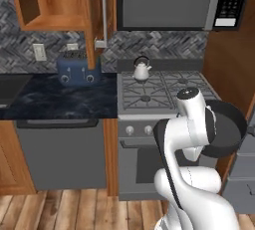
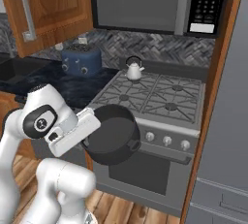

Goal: Pick the kettle from the cabinet and place it on a stove burner. Then pick the pot from the counter and place it on another stove burner. Finally, turn both burners on.

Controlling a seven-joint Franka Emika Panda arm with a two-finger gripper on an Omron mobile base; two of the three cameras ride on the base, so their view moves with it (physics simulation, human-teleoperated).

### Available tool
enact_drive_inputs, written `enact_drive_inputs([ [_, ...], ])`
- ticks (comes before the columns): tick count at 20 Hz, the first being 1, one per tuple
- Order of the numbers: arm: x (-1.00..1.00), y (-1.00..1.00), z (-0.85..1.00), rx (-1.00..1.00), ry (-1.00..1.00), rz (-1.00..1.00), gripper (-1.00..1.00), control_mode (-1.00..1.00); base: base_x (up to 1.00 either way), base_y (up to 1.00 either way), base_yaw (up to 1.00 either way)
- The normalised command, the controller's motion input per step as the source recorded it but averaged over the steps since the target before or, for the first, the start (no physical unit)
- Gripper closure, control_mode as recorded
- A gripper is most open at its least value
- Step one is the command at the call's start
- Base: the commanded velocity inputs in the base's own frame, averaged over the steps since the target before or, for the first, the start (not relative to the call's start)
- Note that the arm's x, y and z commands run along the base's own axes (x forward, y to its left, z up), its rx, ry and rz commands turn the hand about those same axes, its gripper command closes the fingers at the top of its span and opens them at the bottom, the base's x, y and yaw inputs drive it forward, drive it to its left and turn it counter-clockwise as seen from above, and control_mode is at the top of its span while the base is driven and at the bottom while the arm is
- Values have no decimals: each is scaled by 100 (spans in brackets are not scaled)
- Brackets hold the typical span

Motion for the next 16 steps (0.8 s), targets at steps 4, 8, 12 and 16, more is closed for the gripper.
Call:
enact_drive_inputs([
  [4,0,0,0,0,0,0,100,100,4,-57,8],
  [8,0,0,0,0,0,0,100,100,8,-51,9],
  [12,0,0,0,0,0,0,100,100,18,-47,10],
  [16,0,0,0,0,0,0,100,100,27,-41,12],
])
